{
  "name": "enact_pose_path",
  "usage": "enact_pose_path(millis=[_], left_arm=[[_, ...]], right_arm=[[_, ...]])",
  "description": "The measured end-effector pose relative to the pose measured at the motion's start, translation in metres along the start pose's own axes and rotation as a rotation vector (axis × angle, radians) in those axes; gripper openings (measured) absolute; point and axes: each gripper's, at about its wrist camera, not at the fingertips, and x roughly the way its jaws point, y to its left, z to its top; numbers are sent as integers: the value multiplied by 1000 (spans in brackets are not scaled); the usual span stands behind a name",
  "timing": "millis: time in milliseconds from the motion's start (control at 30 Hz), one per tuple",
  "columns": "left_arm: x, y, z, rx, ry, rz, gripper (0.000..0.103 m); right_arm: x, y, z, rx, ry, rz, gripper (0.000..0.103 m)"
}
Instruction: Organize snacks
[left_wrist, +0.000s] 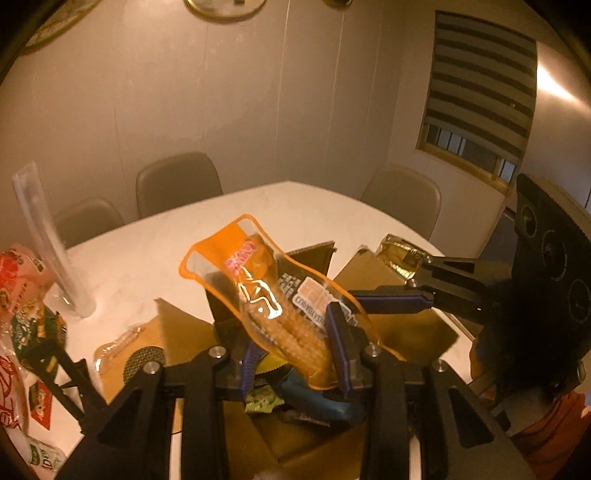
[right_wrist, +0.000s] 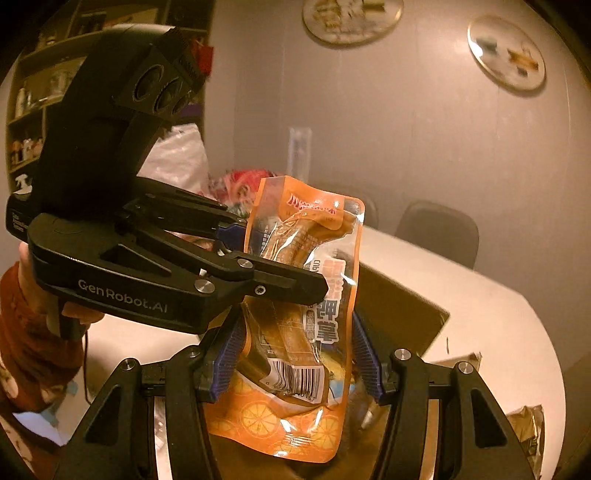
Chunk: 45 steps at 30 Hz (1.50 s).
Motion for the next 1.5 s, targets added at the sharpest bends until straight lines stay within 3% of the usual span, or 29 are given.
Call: enact_pose_path(millis=[233,500,700,1000,1367,1500], left_arm=[[21,4,4,-13,44,25,34],[21,7,13,6,11,102,34],[18,8,14,16,0,123,34],[11,16,18,25,-43,166,34],[36,15,6,24,13,142,34],[41,11,4,38,18,148,34]], right_arm=[[20,-23,-4,51,57,29,52],[21,-22,5,9,50,-6,52],[26,-17,10,13,115,-17,52],[39,-16,20,-100,115,-41,52],[64,-28,9,-120,211,-75,53],[67,-29,7,-124,208,-89,53]])
